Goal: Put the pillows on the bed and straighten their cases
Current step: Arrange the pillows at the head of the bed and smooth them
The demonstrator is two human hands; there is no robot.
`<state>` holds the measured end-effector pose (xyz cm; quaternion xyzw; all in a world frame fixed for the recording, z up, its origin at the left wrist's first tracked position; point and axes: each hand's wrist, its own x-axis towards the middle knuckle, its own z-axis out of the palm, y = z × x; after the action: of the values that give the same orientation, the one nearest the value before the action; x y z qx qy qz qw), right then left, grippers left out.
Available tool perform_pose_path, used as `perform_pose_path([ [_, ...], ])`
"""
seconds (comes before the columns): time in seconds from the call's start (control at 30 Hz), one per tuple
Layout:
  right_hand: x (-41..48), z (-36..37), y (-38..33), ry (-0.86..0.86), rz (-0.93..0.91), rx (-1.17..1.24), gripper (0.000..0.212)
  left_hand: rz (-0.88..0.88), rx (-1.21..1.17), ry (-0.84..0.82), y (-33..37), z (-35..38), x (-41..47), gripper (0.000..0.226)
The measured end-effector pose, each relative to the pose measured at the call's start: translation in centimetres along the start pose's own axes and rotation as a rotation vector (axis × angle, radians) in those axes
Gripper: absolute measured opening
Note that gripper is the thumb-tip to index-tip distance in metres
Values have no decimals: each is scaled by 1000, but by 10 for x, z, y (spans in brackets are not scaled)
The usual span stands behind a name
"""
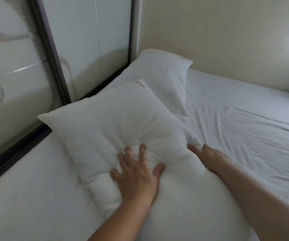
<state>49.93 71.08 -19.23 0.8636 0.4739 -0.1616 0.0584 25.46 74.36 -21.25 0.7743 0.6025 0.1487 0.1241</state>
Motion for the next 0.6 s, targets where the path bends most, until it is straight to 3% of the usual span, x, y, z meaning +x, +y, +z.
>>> perform_pose_path([
  [0.07,-10,-3,4,-3,28,2,52,68,-131,111,-4,11,-6,51],
  [0.13,-24,-8,2,-18,59,71,70,86,-260,39,-12,11,-9,28],
  [0.2,-48,-14,2,-24,136,248,85,146,-251,-33,-21,7,-9,27],
  [0.43,-155,-1,-14,-111,297,956,68,619,-222,226,-21,-91,28,26],
  [0.5,-172,12,-44,-132,277,976,62,663,-169,249,-28,-124,43,31],
  [0.6,-182,27,-91,-210,163,896,66,581,-115,198,-67,-147,53,26],
])
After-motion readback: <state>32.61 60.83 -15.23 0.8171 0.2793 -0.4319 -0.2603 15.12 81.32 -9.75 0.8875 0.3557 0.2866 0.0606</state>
